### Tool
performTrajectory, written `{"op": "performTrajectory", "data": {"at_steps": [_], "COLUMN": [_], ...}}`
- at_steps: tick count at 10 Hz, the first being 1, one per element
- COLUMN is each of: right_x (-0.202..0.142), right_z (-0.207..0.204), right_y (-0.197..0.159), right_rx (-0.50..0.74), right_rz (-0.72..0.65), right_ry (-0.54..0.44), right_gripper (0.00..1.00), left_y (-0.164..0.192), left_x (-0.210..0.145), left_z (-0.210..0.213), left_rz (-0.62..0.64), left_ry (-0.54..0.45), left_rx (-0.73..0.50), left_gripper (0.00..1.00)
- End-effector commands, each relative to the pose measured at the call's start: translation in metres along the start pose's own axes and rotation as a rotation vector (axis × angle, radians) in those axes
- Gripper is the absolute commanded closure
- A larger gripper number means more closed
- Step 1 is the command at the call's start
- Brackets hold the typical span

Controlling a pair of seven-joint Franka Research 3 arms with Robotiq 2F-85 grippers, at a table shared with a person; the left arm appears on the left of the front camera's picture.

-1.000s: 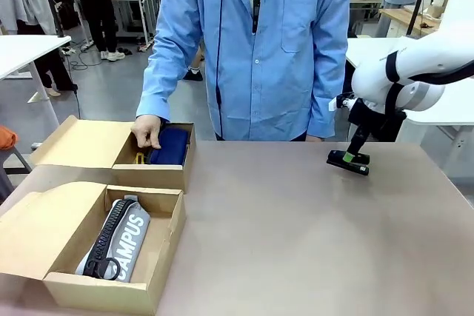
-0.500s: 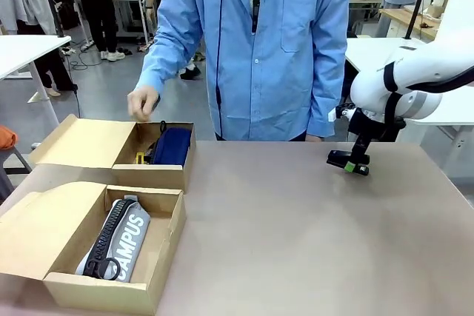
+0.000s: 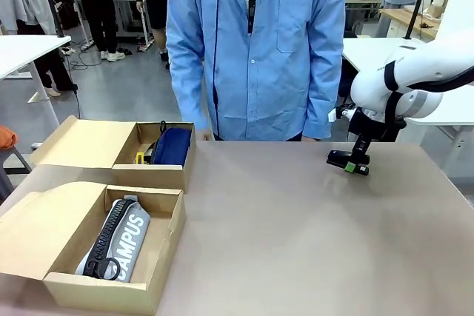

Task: Place items inside the box.
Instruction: Pick up a Pencil pouch or Stapler and place it inside the Mailer Box closest to the robot.

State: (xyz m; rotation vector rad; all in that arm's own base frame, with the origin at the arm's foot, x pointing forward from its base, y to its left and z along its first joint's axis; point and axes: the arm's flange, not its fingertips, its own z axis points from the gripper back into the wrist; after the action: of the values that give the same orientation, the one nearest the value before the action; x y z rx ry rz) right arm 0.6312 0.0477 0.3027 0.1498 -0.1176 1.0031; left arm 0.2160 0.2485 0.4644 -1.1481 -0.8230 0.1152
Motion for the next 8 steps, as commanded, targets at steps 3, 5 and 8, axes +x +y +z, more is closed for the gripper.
{"op": "performTrajectory", "data": {"at_steps": [3,5,8], "right_x": [0.0,0.0,-0.015], "right_z": [-0.001,-0.001,0.081], "right_y": [0.007,0.009,0.065], "right_rx": [0.01,0.013,0.004], "right_rz": [-0.016,-0.016,-0.292], "right_ry": [0.014,0.02,-0.071], "right_gripper": [1.0,1.0,1.0], "left_y": [-0.001,-0.001,-0.001], "left_x": [0.0,0.0,0.0], "left_z": [0.0,0.0,0.0], "left_rz": [-0.015,-0.015,-0.015], "left_ry": [-0.016,-0.016,-0.016], "left_rx": [-0.018,-0.018,-0.018], "left_gripper": [0.0,0.0,0.0]}}
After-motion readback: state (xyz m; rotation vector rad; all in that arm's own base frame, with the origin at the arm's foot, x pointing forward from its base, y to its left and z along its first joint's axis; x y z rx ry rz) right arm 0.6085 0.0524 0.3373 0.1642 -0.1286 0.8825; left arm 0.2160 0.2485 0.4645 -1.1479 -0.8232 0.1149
